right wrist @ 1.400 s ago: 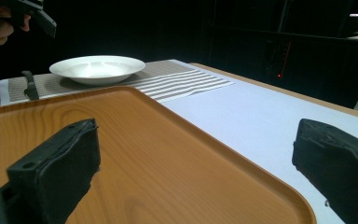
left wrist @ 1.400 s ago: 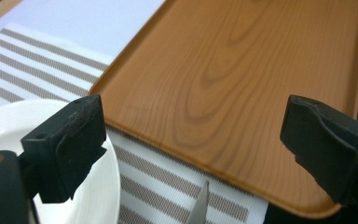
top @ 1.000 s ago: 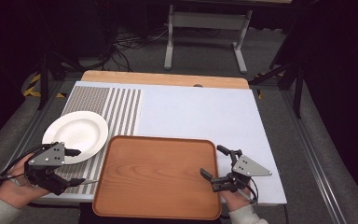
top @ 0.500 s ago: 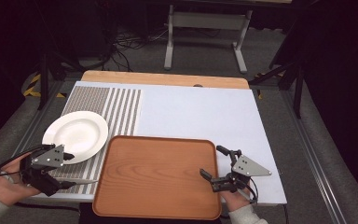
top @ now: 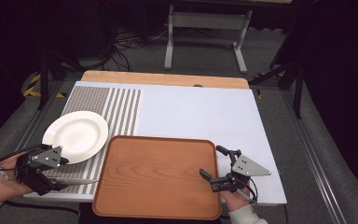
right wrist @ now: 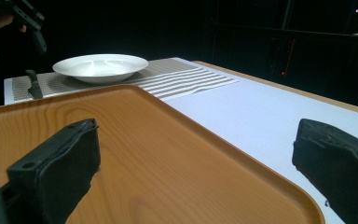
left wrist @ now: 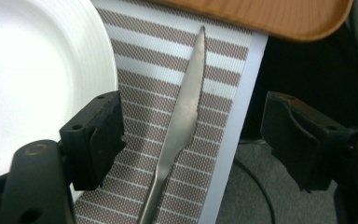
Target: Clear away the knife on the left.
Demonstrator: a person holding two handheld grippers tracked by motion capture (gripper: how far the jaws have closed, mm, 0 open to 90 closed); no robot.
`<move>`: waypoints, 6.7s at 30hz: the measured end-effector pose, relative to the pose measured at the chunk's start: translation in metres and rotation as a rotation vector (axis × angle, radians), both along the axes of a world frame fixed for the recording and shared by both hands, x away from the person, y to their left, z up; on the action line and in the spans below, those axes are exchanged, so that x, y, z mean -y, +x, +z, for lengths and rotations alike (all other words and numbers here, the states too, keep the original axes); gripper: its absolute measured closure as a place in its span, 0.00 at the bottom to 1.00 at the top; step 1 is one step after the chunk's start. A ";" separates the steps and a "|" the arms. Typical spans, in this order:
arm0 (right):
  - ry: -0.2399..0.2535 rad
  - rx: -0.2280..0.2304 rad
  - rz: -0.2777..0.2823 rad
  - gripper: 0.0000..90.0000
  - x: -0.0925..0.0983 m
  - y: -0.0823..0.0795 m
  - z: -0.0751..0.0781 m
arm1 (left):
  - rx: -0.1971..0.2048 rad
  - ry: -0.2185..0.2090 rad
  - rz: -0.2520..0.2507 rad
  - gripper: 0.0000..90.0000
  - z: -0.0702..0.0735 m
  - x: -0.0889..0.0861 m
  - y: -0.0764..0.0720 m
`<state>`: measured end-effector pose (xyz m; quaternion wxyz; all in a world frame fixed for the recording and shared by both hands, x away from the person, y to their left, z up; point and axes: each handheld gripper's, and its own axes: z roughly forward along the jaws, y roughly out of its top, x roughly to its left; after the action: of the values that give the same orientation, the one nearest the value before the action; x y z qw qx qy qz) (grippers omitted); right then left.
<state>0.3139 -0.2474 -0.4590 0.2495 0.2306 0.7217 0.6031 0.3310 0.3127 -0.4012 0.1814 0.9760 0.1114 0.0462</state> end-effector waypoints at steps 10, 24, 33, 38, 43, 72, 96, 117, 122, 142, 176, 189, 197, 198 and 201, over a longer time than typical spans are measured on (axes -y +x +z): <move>0.001 0.000 0.002 0.02 0.000 0.000 0.000 | -0.022 0.104 -0.021 0.31 -0.007 -0.008 0.005; -0.003 0.001 0.004 0.02 0.000 0.000 0.000 | -0.015 0.248 -0.085 0.42 -0.018 -0.008 0.014; 0.002 0.004 0.002 0.02 0.002 -0.003 0.000 | -0.023 0.343 -0.147 0.48 -0.031 -0.011 0.019; 0.000 0.000 0.005 0.02 0.002 -0.003 0.000 | -0.041 0.359 -0.160 0.56 -0.035 -0.014 0.024; 0.006 0.002 0.010 0.02 0.001 -0.004 0.000 | -0.051 0.385 -0.182 0.68 -0.040 -0.015 0.027; 0.028 -0.004 0.018 0.02 0.003 -0.004 0.000 | -0.024 0.482 -0.270 0.89 -0.046 -0.005 0.024; 0.035 -0.011 0.019 0.02 0.004 -0.003 0.000 | -0.016 0.391 -0.210 0.89 -0.009 -0.009 0.020; 0.042 -0.008 0.021 0.02 0.004 -0.003 0.001 | -0.103 0.128 0.107 0.89 0.030 -0.008 0.021; 0.041 -0.007 0.022 0.02 0.005 -0.003 0.001 | -0.140 0.076 0.157 0.89 0.034 -0.003 0.023; 0.046 -0.009 0.023 0.02 0.006 -0.002 0.001 | -0.331 -0.100 0.344 0.89 0.031 0.031 0.028; 0.058 -0.010 0.028 0.02 0.007 -0.003 0.002 | -0.399 -0.183 0.433 0.89 -0.006 0.109 0.022; 0.056 -0.006 0.032 0.02 0.007 -0.004 0.002 | -0.386 -0.169 0.442 0.89 -0.017 0.132 0.025; 0.056 -0.003 0.032 0.02 0.008 -0.004 0.003 | -0.393 -0.128 0.466 0.89 -0.029 0.134 0.029; 0.056 -0.004 0.033 0.02 0.008 -0.004 0.003 | -0.397 -0.120 0.468 0.89 -0.030 0.134 0.029; 0.056 -0.004 0.033 0.02 0.008 -0.003 0.002 | -0.396 -0.116 0.472 0.89 -0.031 0.135 0.029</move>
<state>0.3104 -0.2554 -0.4566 0.2313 0.2268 0.7088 0.6267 0.3602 0.1781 -0.4325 0.1961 0.9012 0.3704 -0.1102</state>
